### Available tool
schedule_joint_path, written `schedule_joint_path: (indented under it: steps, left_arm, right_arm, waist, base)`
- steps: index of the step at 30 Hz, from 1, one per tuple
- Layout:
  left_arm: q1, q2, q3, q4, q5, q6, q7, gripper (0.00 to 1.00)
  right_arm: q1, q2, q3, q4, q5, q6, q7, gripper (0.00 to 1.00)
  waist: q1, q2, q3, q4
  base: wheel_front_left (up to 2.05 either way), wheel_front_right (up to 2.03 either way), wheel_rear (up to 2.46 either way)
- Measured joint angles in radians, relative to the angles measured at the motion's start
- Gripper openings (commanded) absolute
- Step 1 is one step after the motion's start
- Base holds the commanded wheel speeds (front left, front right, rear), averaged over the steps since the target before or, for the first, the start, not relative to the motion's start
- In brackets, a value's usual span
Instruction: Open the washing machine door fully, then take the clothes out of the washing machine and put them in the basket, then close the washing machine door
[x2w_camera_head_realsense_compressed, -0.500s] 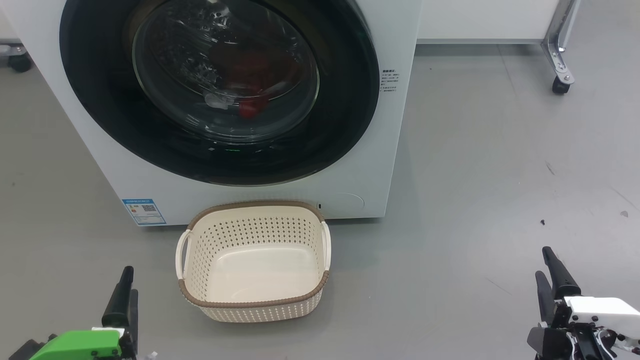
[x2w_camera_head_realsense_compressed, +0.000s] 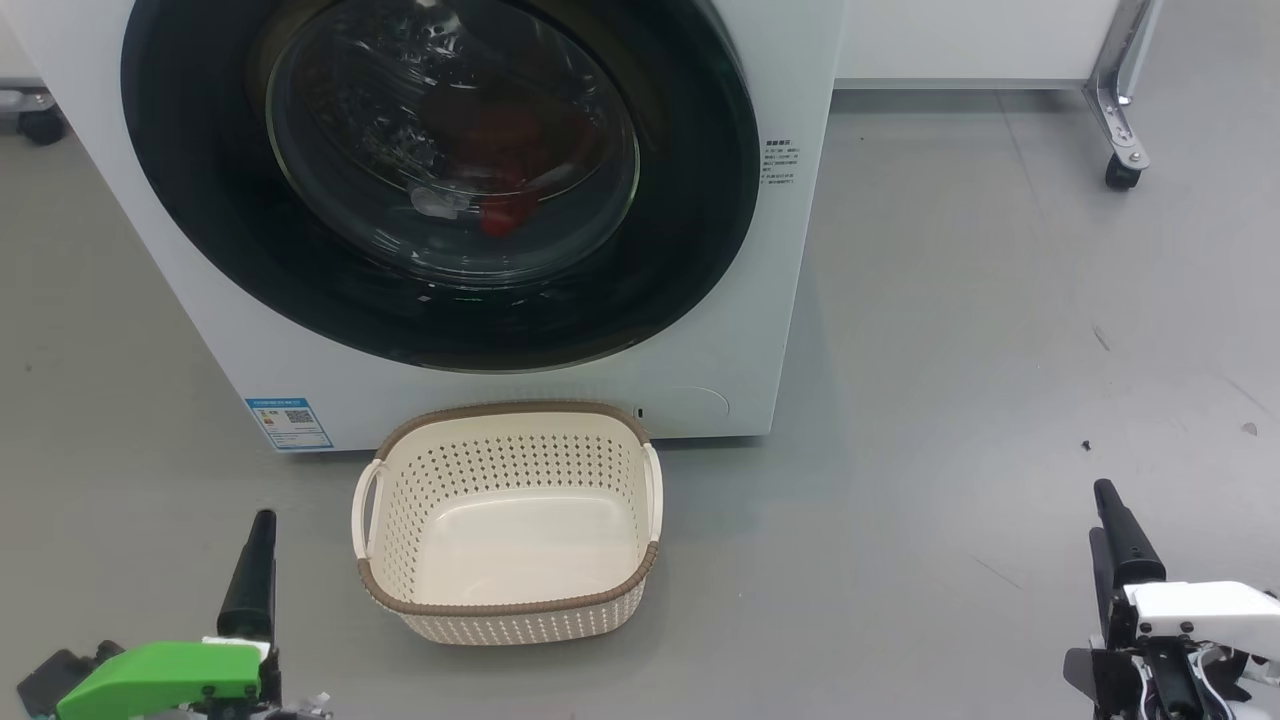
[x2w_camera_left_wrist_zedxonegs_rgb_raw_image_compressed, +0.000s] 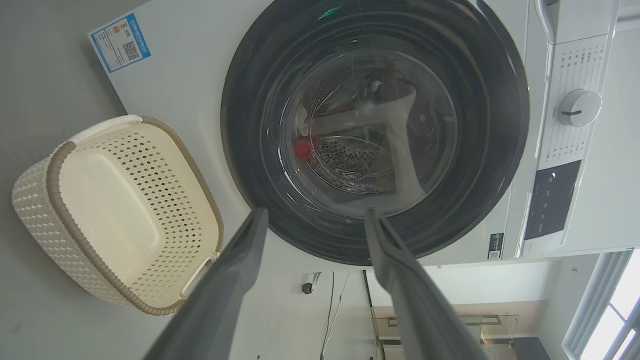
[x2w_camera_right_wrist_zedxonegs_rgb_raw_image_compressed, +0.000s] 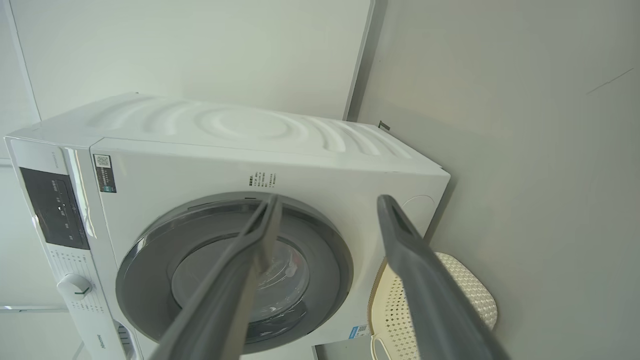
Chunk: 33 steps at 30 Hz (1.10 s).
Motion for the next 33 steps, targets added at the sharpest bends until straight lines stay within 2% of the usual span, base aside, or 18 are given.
schedule_joint_path:
  steps: [10,17,28,33]
  left_arm:
    - [-0.012,0.056,-0.062,-0.015,0.188,0.000,-0.043,1.00]
    - [-0.023,0.078,-0.098,-0.020,0.326,0.002,-0.066,1.00]
    - [-0.036,0.103,-0.162,-0.038,0.560,0.052,-0.107,1.00]
    - [-0.041,0.105,-0.191,-0.041,0.652,0.067,-0.124,1.00]
  right_arm:
    - [-0.003,-0.040,0.048,-0.013,-0.125,0.000,-0.048,1.00]
    - [-0.010,-0.101,0.094,-0.016,-0.308,-0.002,-0.082,1.00]
    - [-0.027,-0.151,0.199,-0.025,-0.595,-0.054,-0.128,1.00]
    - [-0.029,-0.153,0.235,-0.024,-0.676,-0.075,-0.144,1.00]
  waist:
    - [0.0000,0.0000,0.000,0.001]
    - [0.0000,0.0000,0.000,0.002]
    - [0.0000,0.0000,-0.001,0.002]
    - [0.0000,0.0000,-0.001,0.003]
  base:
    - [0.00,0.00,0.00]
    - [0.00,0.00,0.00]
    - [0.00,0.00,0.00]
    - [0.00,0.00,0.00]
